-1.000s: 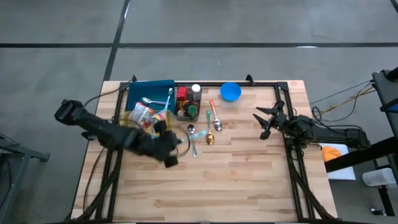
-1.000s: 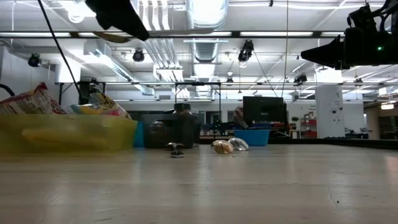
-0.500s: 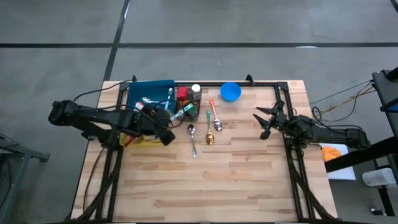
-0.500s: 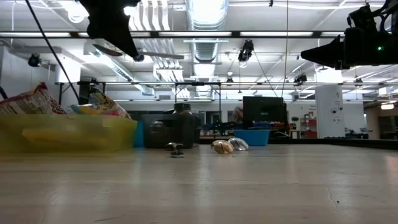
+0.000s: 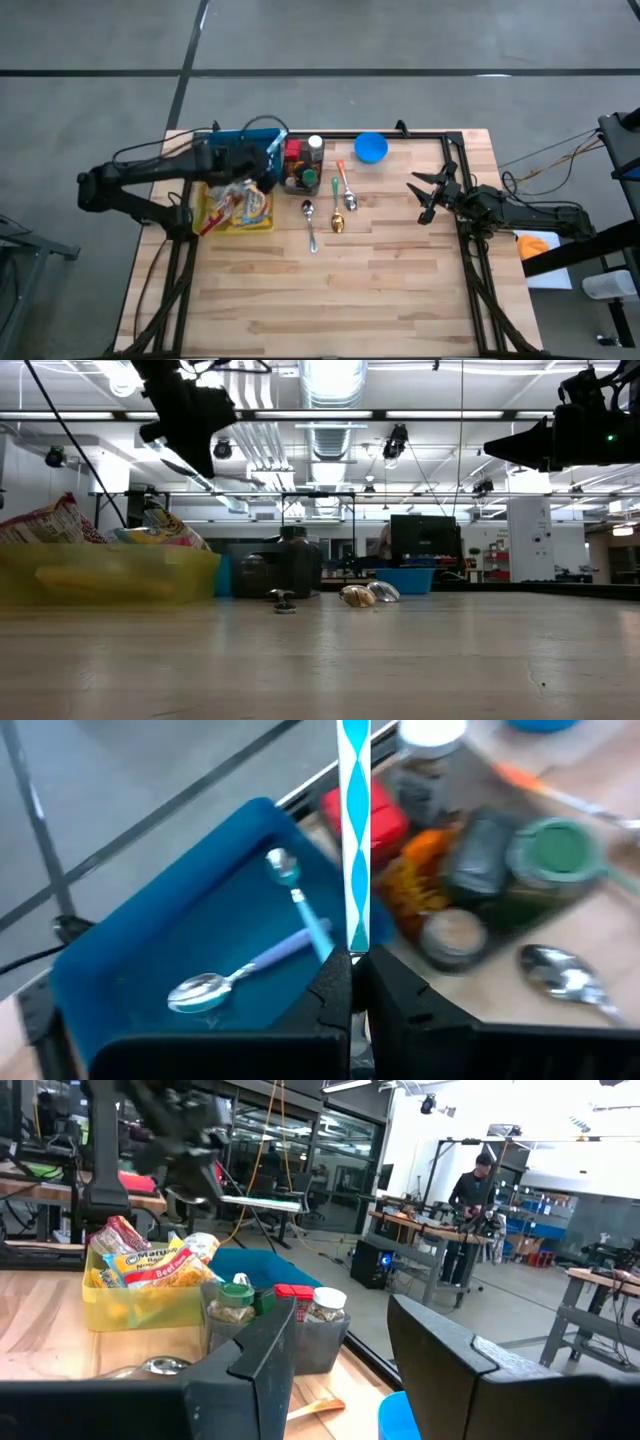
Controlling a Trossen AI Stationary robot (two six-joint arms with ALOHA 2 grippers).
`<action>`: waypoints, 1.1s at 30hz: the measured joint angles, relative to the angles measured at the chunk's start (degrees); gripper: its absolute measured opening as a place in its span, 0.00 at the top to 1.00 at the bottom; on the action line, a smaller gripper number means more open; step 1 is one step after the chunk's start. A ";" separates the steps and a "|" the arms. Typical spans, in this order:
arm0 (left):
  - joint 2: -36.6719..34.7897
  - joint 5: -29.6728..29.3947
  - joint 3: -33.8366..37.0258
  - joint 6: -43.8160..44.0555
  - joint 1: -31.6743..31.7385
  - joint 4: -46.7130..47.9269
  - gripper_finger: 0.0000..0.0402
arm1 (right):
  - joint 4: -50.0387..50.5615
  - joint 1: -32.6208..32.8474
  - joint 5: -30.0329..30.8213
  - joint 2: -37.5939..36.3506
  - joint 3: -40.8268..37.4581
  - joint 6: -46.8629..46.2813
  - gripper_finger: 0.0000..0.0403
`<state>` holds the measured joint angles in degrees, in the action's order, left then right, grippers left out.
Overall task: Pick & Place Food Item
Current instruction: Put the blue pattern spoon into the blue bin
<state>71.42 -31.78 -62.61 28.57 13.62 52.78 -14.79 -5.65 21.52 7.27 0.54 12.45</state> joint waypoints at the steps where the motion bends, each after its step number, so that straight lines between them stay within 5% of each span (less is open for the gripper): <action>1: 0.00 1.00 0.00 -1.78 2.25 -0.04 0.98 | 0.00 0.02 0.00 0.00 0.00 0.00 0.61; 8: 0.02 10.80 0.11 -19.60 18.02 -3.06 0.98 | 0.00 0.00 -0.02 0.00 0.00 0.00 0.61; 14: 0.03 17.15 0.93 -22.98 27.07 -4.33 0.98 | 0.00 0.00 -0.01 0.00 0.00 0.00 0.61; 33: 0.04 16.38 15.06 -38.85 29.39 -20.66 0.98 | 0.00 0.00 -0.01 0.00 0.00 0.00 0.61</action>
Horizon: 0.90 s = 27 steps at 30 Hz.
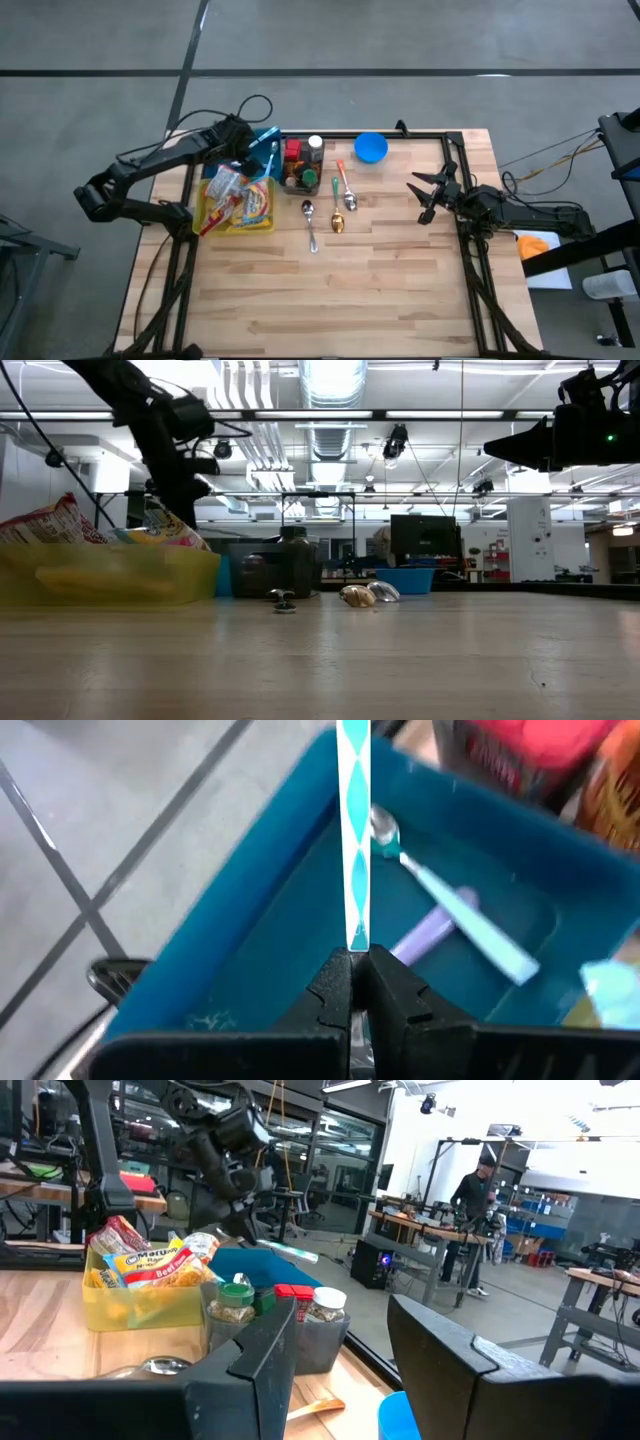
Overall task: Pick & Place Food Item
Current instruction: Put the blue pattern spoon into the blue bin
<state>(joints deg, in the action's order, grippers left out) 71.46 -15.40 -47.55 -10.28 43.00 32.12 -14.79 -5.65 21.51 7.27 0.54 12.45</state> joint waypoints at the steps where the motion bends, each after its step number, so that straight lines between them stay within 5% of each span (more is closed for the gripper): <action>1: 0.00 0.00 0.72 0.00 0.02 0.02 0.98 | -0.02 0.00 0.01 0.00 0.00 0.00 0.61; 27: 0.00 -0.15 13.82 -5.11 0.66 -15.39 0.98 | -0.01 0.02 0.00 0.00 0.00 0.00 0.61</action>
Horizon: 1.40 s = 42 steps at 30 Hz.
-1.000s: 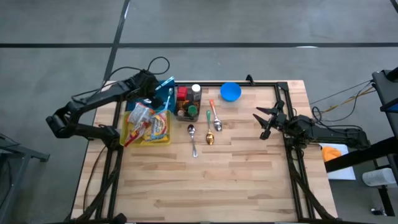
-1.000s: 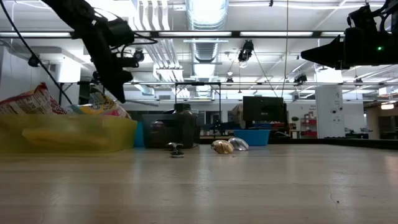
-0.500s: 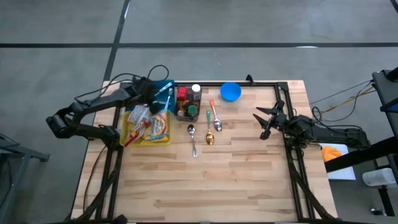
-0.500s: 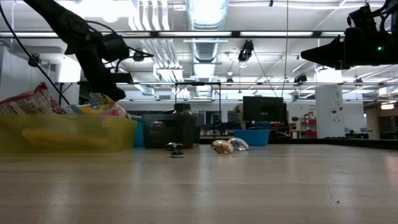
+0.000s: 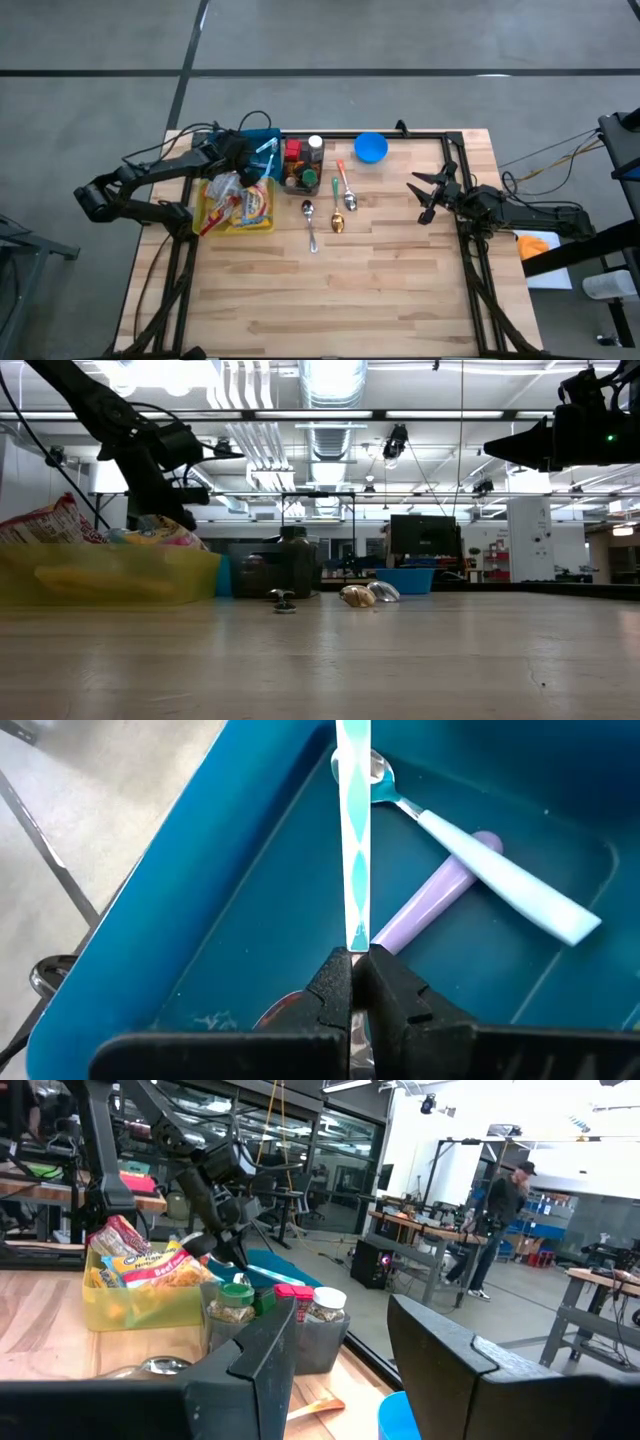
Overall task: Pick & Place Food Item
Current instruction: Put the blue pattern spoon into the blue bin, then put the silver spoon into the blue bin
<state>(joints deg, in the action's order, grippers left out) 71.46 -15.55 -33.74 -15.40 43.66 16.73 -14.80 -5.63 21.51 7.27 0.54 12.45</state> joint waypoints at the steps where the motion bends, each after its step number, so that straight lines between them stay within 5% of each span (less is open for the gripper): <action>1: 0.00 0.15 0.00 0.17 0.00 -0.14 0.98 | 0.02 -0.01 0.00 0.00 -0.01 0.00 0.61; 16: 0.00 0.61 -0.04 0.22 0.00 -0.63 0.66 | 0.01 -0.02 -0.02 0.00 0.00 0.00 0.61; 28: -0.07 0.55 -5.78 1.50 -0.07 3.68 0.62 | -0.01 -0.02 -0.02 0.00 0.00 0.00 0.61; 42: -0.11 2.12 -23.65 40.13 -3.56 28.06 0.62 | 0.02 0.00 0.00 0.00 0.00 0.01 0.61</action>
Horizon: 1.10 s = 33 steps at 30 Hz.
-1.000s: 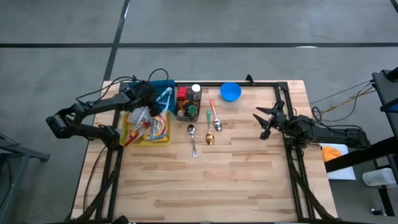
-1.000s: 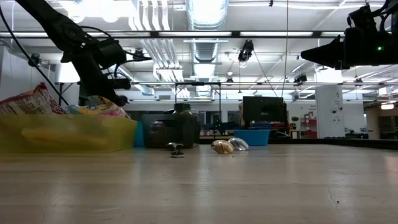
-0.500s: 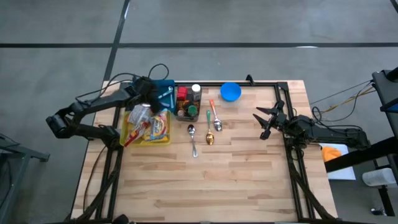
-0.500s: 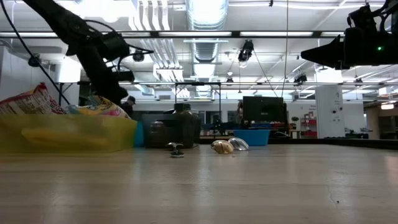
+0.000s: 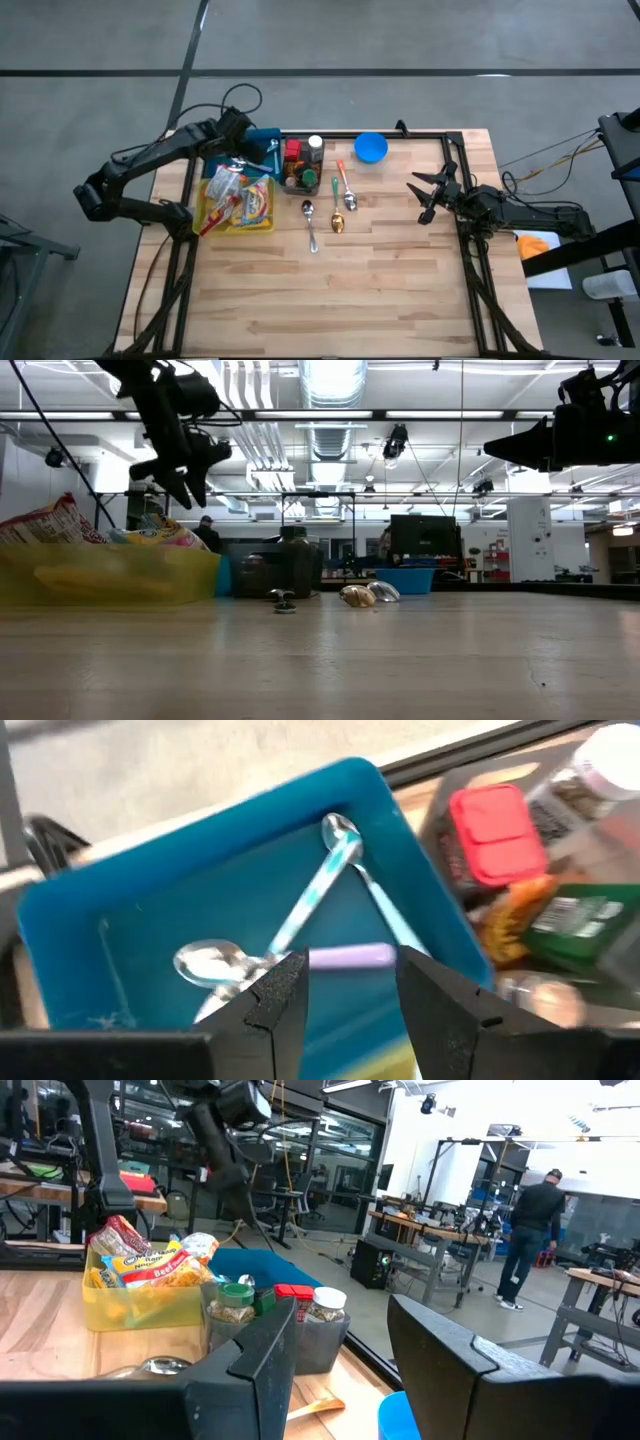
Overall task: Pick & Place Food Item
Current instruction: Put the silver spoon into the blue bin
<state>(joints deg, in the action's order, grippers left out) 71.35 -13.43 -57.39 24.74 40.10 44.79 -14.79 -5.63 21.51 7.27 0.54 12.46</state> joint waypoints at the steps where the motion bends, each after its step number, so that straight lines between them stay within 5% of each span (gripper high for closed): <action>1: -0.01 -0.01 -0.50 1.78 -1.09 0.71 0.62 | -0.01 -0.01 -0.01 0.01 0.00 -0.01 0.61; 19: 4.96 -10.85 -4.74 34.46 -29.86 2.72 0.62 | -0.02 -0.02 -0.02 0.02 0.00 -0.01 0.61; 29: 12.91 -4.66 -5.09 48.49 -36.17 2.22 0.62 | 0.00 0.00 -0.02 0.00 0.00 -0.01 0.61; 33: 16.92 -0.62 -5.92 46.48 -37.18 -2.60 0.62 | 0.00 -0.02 -0.02 0.00 0.00 0.01 0.61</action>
<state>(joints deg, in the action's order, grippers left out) 88.28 -14.05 -63.31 71.22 2.92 42.18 -14.79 -5.65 21.50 7.27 0.54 12.47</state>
